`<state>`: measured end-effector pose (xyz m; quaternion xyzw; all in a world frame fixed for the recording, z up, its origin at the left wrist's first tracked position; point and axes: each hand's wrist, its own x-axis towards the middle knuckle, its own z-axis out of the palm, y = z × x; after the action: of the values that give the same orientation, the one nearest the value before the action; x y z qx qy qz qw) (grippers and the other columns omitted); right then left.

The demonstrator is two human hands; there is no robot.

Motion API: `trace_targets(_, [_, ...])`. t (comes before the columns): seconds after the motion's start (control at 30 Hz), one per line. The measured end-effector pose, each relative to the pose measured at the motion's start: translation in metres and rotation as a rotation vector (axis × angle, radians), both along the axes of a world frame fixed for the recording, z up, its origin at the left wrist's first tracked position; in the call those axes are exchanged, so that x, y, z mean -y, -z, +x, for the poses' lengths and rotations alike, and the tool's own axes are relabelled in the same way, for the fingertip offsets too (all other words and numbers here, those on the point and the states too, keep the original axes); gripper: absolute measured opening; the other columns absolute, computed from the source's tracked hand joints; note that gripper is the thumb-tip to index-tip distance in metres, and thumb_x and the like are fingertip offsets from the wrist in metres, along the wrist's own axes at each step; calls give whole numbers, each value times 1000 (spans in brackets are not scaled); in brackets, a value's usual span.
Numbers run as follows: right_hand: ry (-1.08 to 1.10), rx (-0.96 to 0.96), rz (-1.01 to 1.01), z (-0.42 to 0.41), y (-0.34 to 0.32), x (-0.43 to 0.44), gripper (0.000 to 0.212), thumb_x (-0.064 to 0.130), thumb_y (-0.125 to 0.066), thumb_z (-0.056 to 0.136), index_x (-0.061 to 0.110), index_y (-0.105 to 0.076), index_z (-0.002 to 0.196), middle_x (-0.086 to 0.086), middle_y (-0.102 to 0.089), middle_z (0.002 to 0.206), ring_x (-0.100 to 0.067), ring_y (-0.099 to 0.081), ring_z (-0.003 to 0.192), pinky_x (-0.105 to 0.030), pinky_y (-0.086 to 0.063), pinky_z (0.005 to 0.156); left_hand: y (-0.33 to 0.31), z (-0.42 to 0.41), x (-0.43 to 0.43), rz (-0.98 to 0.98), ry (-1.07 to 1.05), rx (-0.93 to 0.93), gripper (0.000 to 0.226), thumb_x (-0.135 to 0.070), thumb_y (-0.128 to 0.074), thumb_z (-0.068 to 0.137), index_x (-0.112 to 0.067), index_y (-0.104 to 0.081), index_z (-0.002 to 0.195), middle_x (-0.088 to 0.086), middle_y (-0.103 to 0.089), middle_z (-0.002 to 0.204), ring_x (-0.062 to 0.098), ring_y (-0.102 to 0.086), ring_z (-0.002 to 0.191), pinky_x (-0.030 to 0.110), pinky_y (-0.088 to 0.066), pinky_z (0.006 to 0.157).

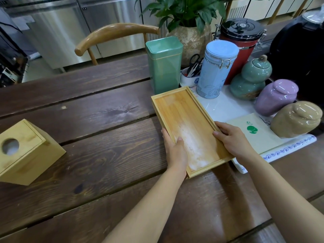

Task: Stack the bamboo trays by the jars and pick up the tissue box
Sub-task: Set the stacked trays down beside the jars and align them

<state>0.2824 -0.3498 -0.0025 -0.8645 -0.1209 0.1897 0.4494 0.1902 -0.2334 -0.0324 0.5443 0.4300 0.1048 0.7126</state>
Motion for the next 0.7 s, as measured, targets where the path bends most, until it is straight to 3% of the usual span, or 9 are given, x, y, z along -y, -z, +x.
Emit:
trace_targets(0.17, [-1,-24,37,0,-3,-2,32,7,-52,89,11,-59,120,-2,-64,102,-17,-57,94,-35,-43,89,-3,3,-2,50,14,-33,63,-17,-33,102,-40,-1,151,-1,-11,164,23,-25,146,48,-26,117])
trace_targets(0.43, [-4,-21,55,-1,-4,-4,33,6,-52,89,11,-58,121,2,-61,102,-14,-55,92,-27,-38,83,-3,2,-4,29,11,-19,63,-18,-34,102,-44,-3,150,-3,-16,163,23,-28,145,51,-28,116])
trace_targets(0.7, [-4,2,37,-1,1,-2,34,8,-52,89,12,-57,122,-1,-64,102,-17,-58,97,-32,-42,89,-2,2,-5,26,6,-19,62,-20,-34,102,-44,-3,150,-4,-17,163,22,-25,146,50,-26,117])
